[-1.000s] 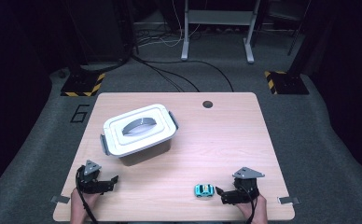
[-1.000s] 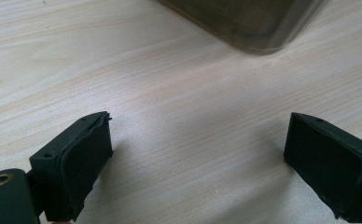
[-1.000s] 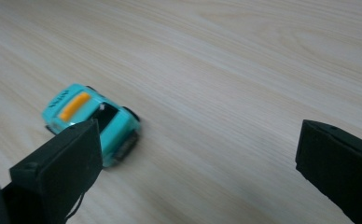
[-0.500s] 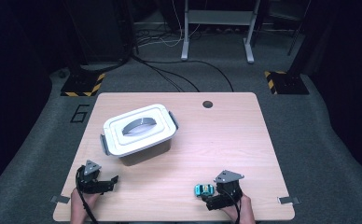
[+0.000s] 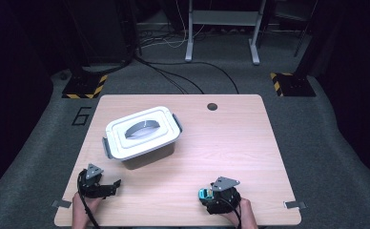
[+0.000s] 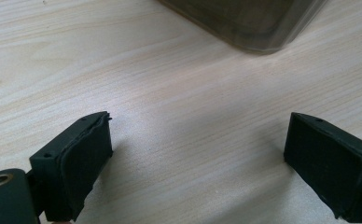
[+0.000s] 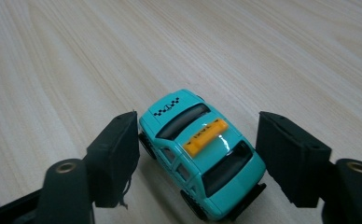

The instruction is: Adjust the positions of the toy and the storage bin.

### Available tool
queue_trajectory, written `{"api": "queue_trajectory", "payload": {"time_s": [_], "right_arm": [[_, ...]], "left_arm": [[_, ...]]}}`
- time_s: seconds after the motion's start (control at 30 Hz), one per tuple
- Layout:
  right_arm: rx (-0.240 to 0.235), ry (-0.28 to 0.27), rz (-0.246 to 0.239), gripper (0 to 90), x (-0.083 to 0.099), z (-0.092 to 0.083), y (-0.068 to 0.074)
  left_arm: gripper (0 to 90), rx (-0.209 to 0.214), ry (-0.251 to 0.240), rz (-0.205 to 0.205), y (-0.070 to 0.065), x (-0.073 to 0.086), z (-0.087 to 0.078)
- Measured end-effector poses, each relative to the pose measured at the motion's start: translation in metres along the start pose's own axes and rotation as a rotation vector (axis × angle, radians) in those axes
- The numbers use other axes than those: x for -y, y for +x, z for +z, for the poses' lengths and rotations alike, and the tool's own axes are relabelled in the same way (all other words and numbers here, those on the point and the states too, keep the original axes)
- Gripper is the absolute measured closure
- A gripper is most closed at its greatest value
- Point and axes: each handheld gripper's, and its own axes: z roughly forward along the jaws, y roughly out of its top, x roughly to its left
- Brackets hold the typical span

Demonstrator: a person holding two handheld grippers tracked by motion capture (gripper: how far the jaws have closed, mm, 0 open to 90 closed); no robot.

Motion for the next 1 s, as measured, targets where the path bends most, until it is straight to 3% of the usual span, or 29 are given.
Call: {"api": "queue_trajectory", "payload": {"time_s": [0.43,0.77,1.0], "right_arm": [[-0.029,-0.030,0.029,34.1,0.006,-0.003,-0.007],[0.014,-0.026,0.073,44.7,0.012,-0.009,-0.009],[0.012,-0.002,0.064,40.1,0.009,-0.003,-0.009]], "left_arm": [[7.2,0.000,0.000,0.000,0.000,0.000,0.000],[7.2,0.000,0.000,-0.001,0.000,0.000,0.000],[7.2,-0.001,-0.001,-0.001,0.000,0.000,0.000]]}}
